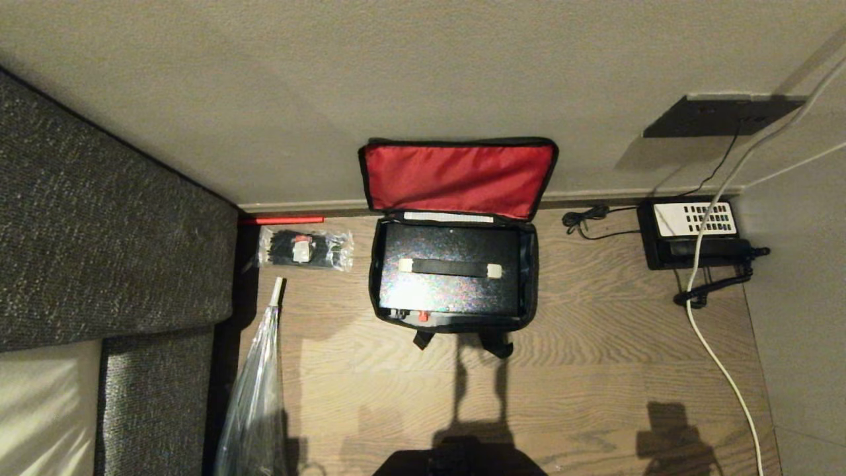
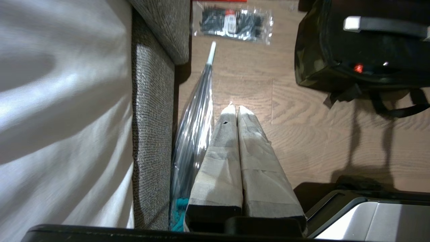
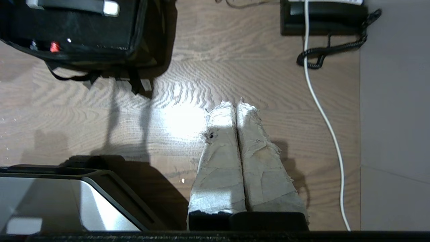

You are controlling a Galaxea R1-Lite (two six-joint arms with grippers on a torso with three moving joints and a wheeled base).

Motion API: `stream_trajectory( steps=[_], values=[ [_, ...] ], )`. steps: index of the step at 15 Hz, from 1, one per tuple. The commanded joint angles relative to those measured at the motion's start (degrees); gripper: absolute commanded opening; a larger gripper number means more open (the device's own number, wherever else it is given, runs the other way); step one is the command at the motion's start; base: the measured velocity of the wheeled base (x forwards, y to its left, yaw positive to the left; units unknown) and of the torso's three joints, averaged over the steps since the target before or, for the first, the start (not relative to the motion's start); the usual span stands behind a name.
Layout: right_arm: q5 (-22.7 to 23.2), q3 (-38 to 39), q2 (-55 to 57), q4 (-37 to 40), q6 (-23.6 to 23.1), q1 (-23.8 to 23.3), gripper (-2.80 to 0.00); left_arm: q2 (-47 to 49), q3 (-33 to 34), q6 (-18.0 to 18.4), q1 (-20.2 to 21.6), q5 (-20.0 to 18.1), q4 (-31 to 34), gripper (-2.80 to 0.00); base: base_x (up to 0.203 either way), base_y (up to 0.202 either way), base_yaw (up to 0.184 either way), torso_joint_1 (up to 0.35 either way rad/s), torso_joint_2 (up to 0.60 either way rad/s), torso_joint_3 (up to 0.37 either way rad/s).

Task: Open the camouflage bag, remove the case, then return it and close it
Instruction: Grip the handle

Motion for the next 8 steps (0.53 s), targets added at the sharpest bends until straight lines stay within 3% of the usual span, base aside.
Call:
stream_trajectory(
  steps=[1,8],
  values=[
    [0.02,0.0,-0.06,-0.04,-0.04,0.03,-2.8,-0.02,0.18,-0.04,0.02,0.09,-0.04,-2.8,0.0,0.0,0.0,0.002,0.01,0.196],
    [0.02,0.0,-0.06,0.04,-0.04,0.03,-2.8,-0.11,0.18,-0.04,0.02,0.09,0.0,-2.8,0.0,0.0,0.0,0.002,0.0,0.2]
  ],
)
